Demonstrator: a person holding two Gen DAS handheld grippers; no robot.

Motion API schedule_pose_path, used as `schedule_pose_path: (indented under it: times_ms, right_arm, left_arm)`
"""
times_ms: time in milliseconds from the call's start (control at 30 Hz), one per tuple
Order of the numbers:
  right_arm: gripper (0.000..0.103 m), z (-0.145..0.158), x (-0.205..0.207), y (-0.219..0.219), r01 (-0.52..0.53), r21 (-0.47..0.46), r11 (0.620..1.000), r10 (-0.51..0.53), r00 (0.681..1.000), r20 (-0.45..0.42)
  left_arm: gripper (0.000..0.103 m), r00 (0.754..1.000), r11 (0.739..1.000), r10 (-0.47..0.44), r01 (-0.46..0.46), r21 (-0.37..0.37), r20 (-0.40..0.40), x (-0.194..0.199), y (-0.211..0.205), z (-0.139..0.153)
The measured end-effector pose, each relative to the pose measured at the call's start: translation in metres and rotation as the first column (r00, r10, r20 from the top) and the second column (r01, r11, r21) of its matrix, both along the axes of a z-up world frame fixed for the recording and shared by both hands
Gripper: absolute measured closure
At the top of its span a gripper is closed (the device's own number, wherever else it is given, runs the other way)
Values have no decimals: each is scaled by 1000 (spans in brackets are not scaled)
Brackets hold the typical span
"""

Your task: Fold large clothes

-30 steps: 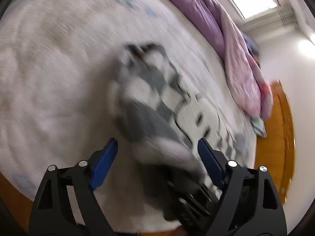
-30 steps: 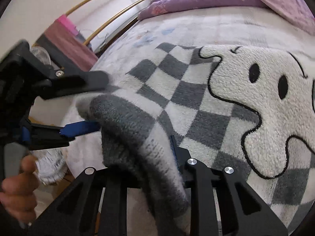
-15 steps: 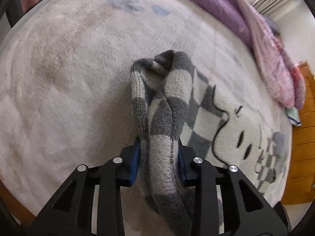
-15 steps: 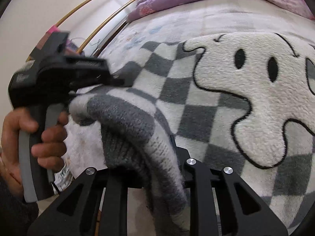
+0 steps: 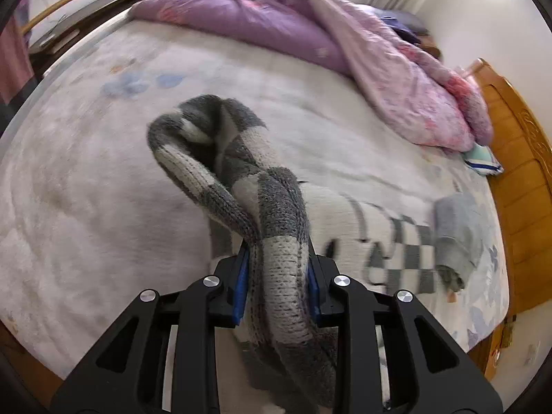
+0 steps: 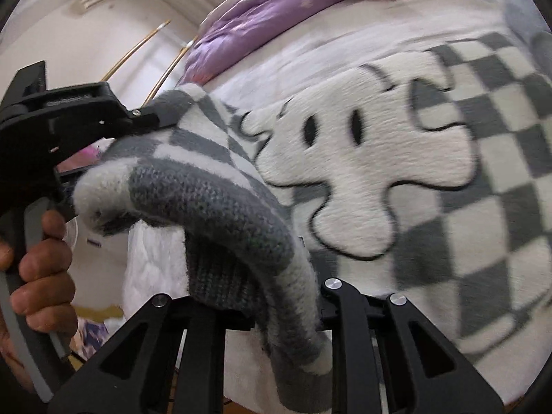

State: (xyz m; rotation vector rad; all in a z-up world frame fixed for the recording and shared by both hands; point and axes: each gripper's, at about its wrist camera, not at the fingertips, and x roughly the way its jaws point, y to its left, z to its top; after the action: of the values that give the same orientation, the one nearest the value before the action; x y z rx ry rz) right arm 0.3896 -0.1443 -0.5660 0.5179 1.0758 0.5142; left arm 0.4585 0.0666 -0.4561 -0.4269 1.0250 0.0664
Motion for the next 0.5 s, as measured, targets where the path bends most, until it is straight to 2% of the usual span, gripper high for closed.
schedule_pose_path:
  times_ms: [167, 500]
  right_arm:
    - [87, 5, -1, -43, 84, 73, 994, -81, 996, -41]
    - [87, -1, -1, -118, 173, 151, 973, -160, 982, -96]
  left_arm:
    - [76, 998, 998, -57, 57, 2, 34, 16, -64, 21]
    - [76, 989, 988, -147, 146, 41, 23, 48, -180, 22]
